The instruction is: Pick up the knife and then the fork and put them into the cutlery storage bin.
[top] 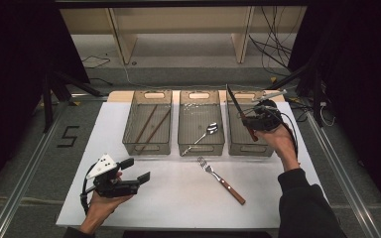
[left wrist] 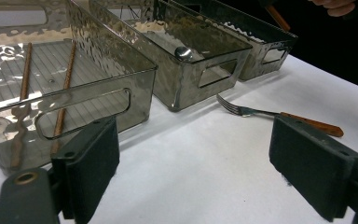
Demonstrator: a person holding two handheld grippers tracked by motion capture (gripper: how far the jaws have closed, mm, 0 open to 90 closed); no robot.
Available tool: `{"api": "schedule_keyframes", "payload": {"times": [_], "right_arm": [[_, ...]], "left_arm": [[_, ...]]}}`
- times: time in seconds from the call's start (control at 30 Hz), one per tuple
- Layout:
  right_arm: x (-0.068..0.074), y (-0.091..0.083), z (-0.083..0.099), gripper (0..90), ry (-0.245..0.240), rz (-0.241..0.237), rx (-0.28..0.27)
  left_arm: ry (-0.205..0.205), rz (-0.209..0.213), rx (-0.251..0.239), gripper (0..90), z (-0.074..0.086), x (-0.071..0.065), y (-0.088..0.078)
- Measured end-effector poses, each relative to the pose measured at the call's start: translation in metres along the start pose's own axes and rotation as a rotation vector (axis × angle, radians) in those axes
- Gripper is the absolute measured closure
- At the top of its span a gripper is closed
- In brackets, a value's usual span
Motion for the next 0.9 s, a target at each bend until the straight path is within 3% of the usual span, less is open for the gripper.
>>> {"api": "schedule_keyframes", "payload": {"times": [0.9], "right_arm": [[-0.014, 0.028, 0.004, 77.2, 0.137, 0.03, 0.047]], "left_arm": [[0.002, 0.002, -0.007, 15.6, 0.0, -0.001, -0.001]]}}
Point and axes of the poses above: each handheld gripper's, and its own axes: y roughly forward along the jaws, z roughly out of its underside, x roughly to its left, the point moved 3 cm from there along y, roughly forward along the jaws, and after that the axes turned 8 degrees about -y, right-handed, at the moved point
